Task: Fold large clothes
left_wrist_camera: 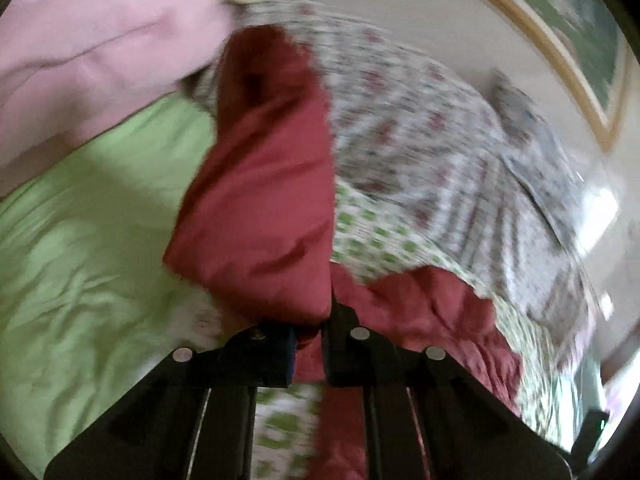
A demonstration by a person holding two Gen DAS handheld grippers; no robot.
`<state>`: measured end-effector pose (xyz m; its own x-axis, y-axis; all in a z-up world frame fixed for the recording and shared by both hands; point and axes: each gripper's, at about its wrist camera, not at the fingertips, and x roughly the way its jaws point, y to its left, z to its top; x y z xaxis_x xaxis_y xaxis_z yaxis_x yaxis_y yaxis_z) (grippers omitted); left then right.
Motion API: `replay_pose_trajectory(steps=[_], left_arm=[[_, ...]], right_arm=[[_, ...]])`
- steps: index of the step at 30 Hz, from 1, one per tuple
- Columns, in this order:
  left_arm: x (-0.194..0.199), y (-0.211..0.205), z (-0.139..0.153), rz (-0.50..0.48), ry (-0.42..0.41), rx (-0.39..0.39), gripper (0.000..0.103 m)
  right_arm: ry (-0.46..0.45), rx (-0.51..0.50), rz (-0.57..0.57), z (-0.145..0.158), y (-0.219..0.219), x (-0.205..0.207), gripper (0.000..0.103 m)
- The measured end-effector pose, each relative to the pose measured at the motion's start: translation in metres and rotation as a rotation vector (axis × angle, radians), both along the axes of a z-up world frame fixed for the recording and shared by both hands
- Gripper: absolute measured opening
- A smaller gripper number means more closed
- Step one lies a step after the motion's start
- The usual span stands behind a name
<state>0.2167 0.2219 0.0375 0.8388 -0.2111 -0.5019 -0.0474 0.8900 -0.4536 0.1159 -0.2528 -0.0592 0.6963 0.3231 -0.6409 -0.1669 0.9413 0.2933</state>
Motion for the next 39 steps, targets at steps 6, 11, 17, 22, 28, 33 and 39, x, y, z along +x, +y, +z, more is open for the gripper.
replay_pose_trajectory(steps=[6, 11, 17, 22, 28, 33, 39], left_arm=[[0.005, -0.075, 0.01, -0.18, -0.026, 0.063, 0.007], [0.009, -0.136, 0.01, -0.3, -0.026, 0.113, 0.007], [0.022, -0.201, 0.003, -0.422, 0.0, 0.101, 0.007], [0.028, -0.249, -0.014, -0.493, 0.038, 0.118, 0.007], [0.034, -0.304, -0.036, -0.571, 0.076, 0.131, 0.007], [0.026, -0.344, -0.058, -0.656, 0.106, 0.143, 0.007], [0.018, -0.365, -0.082, -0.677, 0.156, 0.186, 0.007]], right_arm=[[-0.005, 0.014, -0.014, 0.001, -0.007, 0.001, 0.102], [0.002, 0.045, -0.029, 0.0, -0.019, 0.003, 0.102], [0.002, 0.101, -0.056, 0.0, -0.039, 0.008, 0.102], [0.006, 0.148, -0.079, -0.001, -0.055, 0.011, 0.102], [0.0, 0.196, -0.116, -0.003, -0.074, 0.015, 0.102], [-0.004, 0.287, -0.144, -0.005, -0.093, 0.028, 0.102], [0.008, 0.399, -0.166, -0.011, -0.109, 0.054, 0.102]])
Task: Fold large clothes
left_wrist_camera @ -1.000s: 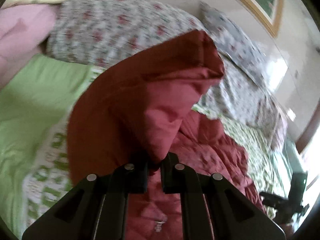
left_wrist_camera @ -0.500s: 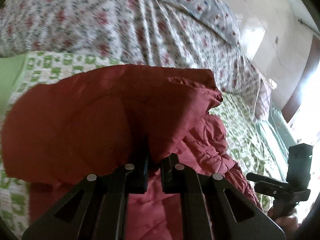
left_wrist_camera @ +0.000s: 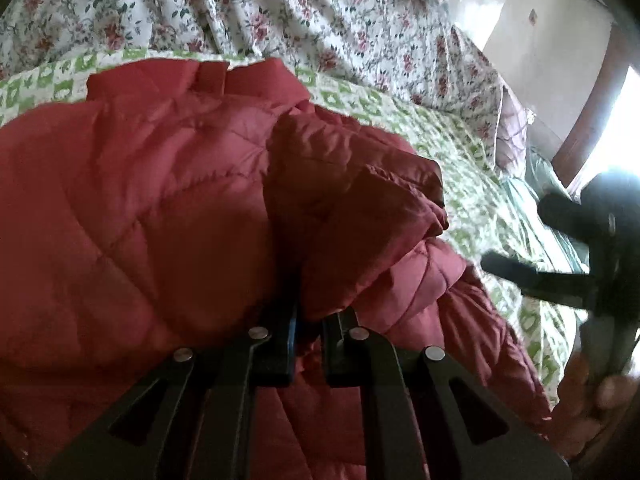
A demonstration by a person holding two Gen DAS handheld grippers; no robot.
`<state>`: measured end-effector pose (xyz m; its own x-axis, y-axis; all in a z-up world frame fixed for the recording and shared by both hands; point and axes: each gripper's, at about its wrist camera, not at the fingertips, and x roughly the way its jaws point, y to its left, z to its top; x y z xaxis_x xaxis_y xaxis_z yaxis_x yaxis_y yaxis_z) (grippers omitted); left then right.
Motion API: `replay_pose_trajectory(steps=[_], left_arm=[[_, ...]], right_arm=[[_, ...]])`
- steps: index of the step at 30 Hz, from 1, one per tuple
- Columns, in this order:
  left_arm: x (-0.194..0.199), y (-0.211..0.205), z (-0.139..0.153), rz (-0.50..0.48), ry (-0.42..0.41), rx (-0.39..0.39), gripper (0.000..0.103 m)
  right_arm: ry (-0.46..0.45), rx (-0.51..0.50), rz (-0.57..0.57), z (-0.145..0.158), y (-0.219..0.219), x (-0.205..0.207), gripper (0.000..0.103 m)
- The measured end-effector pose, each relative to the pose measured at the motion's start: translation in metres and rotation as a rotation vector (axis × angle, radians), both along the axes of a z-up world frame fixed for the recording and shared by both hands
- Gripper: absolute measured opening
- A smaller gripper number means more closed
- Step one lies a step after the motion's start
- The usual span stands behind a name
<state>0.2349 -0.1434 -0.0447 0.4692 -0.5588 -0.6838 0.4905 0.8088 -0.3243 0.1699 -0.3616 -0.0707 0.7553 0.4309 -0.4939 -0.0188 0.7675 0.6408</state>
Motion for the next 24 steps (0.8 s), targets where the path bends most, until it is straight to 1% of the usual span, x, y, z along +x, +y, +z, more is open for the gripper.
replay_pose_trajectory(steps=[3, 5, 6, 7, 8, 9, 10, 11, 12, 13, 14, 15, 18, 21, 24], left_arm=[[-0.001, 0.001, 0.001, -0.016, 0.005, -0.017, 0.007], [-0.001, 0.001, 0.001, -0.014, 0.005, -0.02, 0.007], [-0.001, 0.001, 0.001, -0.012, 0.006, -0.02, 0.007], [-0.002, 0.001, 0.0, -0.01, 0.006, -0.02, 0.007], [-0.003, 0.001, 0.0, -0.009, 0.006, -0.02, 0.008], [-0.004, 0.001, 0.0, -0.009, 0.01, -0.021, 0.009], [-0.004, 0.001, 0.0, -0.014, 0.02, -0.023, 0.016], [-0.003, 0.001, 0.0, -0.018, 0.027, -0.028, 0.025], [-0.005, 0.002, 0.001, -0.027, 0.041, -0.038, 0.031], [-0.007, 0.007, 0.003, -0.038, 0.056, -0.058, 0.039], [-0.009, 0.01, 0.005, -0.041, 0.061, -0.065, 0.045], [-0.013, 0.017, 0.008, -0.041, 0.066, -0.071, 0.048], [-0.02, 0.035, 0.015, -0.03, 0.064, -0.079, 0.048], [-0.023, 0.066, 0.025, 0.026, 0.043, -0.076, 0.048], [-0.016, 0.099, 0.035, 0.099, 0.031, -0.077, 0.048]], right_arm=[[0.013, 0.014, 0.009, -0.003, 0.002, 0.017, 0.102], [0.035, 0.014, 0.015, -0.006, 0.005, 0.029, 0.1], [0.047, 0.015, 0.019, -0.009, 0.008, 0.036, 0.096], [0.059, 0.016, 0.025, -0.012, 0.011, 0.043, 0.088], [0.069, 0.017, 0.029, -0.014, 0.012, 0.047, 0.083], [0.082, 0.023, 0.029, -0.018, 0.014, 0.053, 0.072], [0.091, 0.038, 0.031, -0.022, 0.015, 0.057, 0.057], [0.093, 0.052, 0.035, -0.025, 0.015, 0.06, 0.047], [0.097, 0.053, 0.032, -0.026, 0.014, 0.061, 0.029], [0.095, 0.041, 0.024, -0.026, 0.014, 0.061, 0.025], [0.085, 0.029, 0.022, -0.024, 0.015, 0.059, 0.023], [0.076, 0.02, 0.021, -0.023, 0.015, 0.057, 0.019], [0.058, 0.008, 0.013, -0.017, 0.012, 0.052, 0.016], [0.04, -0.014, 0.006, -0.008, 0.009, 0.047, 0.014], [0.029, -0.065, 0.004, 0.002, 0.006, 0.04, 0.012]])
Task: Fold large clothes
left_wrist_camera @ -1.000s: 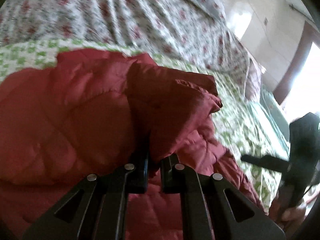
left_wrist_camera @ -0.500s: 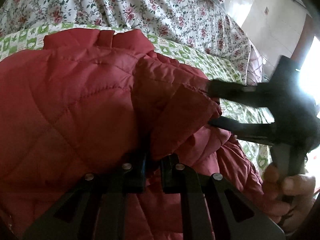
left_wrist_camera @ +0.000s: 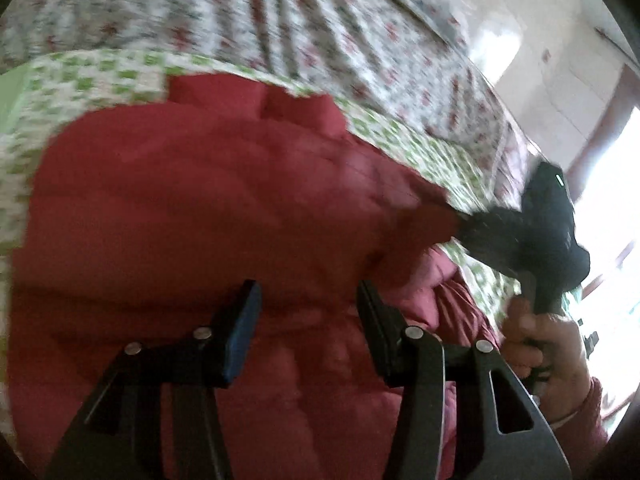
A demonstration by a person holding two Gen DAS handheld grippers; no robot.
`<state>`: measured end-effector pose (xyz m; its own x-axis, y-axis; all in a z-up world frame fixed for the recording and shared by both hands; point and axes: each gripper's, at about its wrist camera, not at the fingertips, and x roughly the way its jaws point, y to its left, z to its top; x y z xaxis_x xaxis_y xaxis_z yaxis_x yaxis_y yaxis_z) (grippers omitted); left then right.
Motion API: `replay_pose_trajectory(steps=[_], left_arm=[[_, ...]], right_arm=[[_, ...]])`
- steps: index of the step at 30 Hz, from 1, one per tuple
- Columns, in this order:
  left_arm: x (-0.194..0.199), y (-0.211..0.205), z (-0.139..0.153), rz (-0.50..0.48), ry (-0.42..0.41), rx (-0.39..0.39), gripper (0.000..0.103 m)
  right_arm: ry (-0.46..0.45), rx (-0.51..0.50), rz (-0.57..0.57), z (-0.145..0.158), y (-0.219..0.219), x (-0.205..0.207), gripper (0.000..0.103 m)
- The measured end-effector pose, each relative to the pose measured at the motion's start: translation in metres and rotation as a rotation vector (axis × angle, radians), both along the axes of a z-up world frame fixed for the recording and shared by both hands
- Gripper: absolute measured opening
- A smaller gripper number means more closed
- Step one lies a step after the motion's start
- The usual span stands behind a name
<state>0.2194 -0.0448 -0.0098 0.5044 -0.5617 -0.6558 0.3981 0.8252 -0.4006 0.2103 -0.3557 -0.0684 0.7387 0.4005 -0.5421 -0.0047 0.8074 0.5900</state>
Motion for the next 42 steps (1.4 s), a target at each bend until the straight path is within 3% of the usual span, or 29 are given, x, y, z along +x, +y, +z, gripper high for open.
replay_pose_trajectory(steps=[4, 6, 11, 14, 16, 17, 21, 24, 27, 31, 37, 42], left_arm=[[0.022, 0.032, 0.013, 0.098, -0.027, 0.037, 0.048], [0.037, 0.043, 0.017, 0.131, -0.04, 0.054, 0.048], [0.074, 0.039, -0.002, 0.162, -0.011, 0.143, 0.048], [0.084, 0.04, -0.028, 0.144, 0.036, 0.193, 0.048], [0.084, 0.035, -0.039, 0.137, 0.032, 0.23, 0.048], [0.082, 0.035, -0.04, 0.138, 0.025, 0.239, 0.048], [0.08, 0.034, -0.041, 0.138, 0.015, 0.247, 0.048], [0.079, 0.032, -0.041, 0.142, 0.014, 0.254, 0.048], [0.082, 0.032, -0.04, 0.15, 0.015, 0.26, 0.048], [0.078, 0.036, -0.034, 0.149, 0.006, 0.264, 0.048], [0.062, 0.034, -0.012, 0.095, -0.065, 0.219, 0.048], [0.079, 0.026, -0.036, 0.098, 0.005, 0.291, 0.049]], right_arm=[[-0.006, -0.118, -0.035, 0.013, -0.008, -0.005, 0.012], [-0.002, -0.126, -0.039, 0.013, -0.012, -0.003, 0.011], [0.029, -0.207, -0.042, -0.001, -0.008, 0.009, 0.012], [0.054, -0.206, -0.05, -0.01, -0.01, 0.011, 0.025], [0.052, -0.216, -0.091, -0.007, -0.015, 0.003, 0.049], [0.038, -0.218, -0.11, -0.004, -0.017, -0.002, 0.05], [-0.07, -0.297, -0.148, 0.026, -0.005, -0.025, 0.05], [-0.108, -0.372, -0.049, 0.036, 0.03, -0.025, 0.05], [-0.05, -0.465, 0.047, 0.019, 0.062, -0.007, 0.048], [0.056, -0.587, 0.055, -0.022, 0.071, 0.013, 0.048], [0.062, -0.585, 0.042, -0.034, 0.064, 0.014, 0.048], [0.064, -0.572, 0.047, -0.031, 0.064, 0.013, 0.048]])
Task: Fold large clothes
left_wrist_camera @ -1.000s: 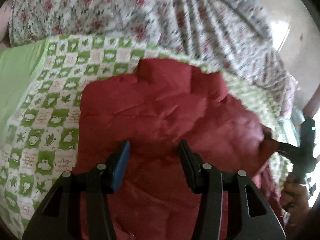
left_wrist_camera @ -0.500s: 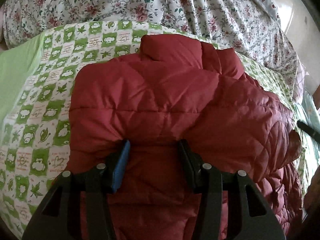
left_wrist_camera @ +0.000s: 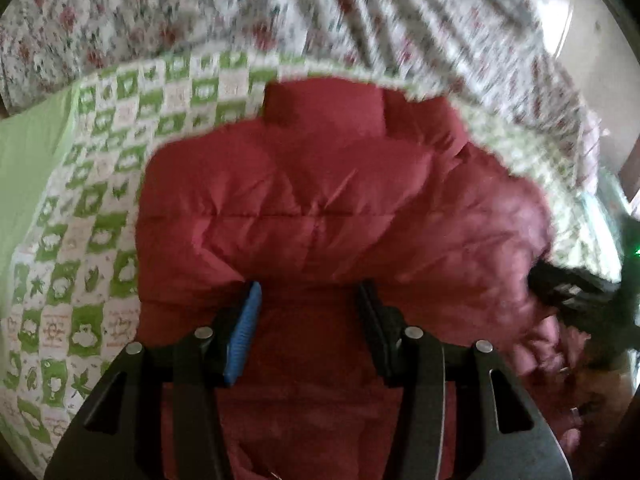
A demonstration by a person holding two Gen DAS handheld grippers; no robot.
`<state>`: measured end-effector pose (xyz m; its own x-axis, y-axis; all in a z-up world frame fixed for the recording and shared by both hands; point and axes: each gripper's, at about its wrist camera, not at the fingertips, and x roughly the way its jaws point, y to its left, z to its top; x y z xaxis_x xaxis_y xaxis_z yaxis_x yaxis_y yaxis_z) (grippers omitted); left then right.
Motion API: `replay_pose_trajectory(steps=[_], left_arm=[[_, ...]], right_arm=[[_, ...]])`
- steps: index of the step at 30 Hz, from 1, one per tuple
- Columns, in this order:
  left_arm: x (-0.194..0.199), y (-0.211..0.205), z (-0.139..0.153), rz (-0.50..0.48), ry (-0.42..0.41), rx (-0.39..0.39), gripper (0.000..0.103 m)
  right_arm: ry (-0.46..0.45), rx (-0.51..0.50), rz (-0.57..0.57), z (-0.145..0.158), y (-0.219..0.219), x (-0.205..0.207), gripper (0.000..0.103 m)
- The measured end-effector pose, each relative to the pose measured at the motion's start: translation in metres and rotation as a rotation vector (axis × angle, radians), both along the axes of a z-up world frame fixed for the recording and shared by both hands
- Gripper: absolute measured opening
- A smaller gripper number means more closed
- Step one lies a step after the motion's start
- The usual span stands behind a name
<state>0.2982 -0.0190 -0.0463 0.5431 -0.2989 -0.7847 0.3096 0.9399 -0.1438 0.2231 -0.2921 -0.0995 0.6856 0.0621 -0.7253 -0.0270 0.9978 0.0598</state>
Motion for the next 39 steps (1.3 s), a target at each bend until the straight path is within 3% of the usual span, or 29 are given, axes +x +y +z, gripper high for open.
replay_pose_trajectory(steps=[3, 7, 11, 17, 27, 39], left_arm=[[0.0, -0.004, -0.008, -0.007, -0.002, 0.036, 0.049], [0.002, -0.006, -0.01, -0.012, 0.002, 0.062, 0.049], [0.005, -0.003, -0.011, -0.012, 0.016, 0.049, 0.049], [0.008, 0.002, -0.018, -0.006, 0.039, 0.015, 0.05], [0.005, 0.002, -0.011, -0.006, 0.05, 0.033, 0.05], [-0.038, 0.039, 0.006, 0.02, 0.068, -0.038, 0.059]], right_arm=[[-0.006, 0.018, -0.015, 0.009, 0.002, -0.004, 0.048], [-0.079, 0.027, 0.014, 0.027, 0.009, -0.013, 0.049], [0.012, -0.054, 0.001, 0.002, 0.007, 0.005, 0.048], [0.003, -0.07, 0.018, -0.008, 0.003, 0.008, 0.048], [-0.008, 0.003, 0.011, -0.002, -0.002, 0.002, 0.049], [-0.015, 0.153, -0.009, 0.022, -0.015, -0.055, 0.049]])
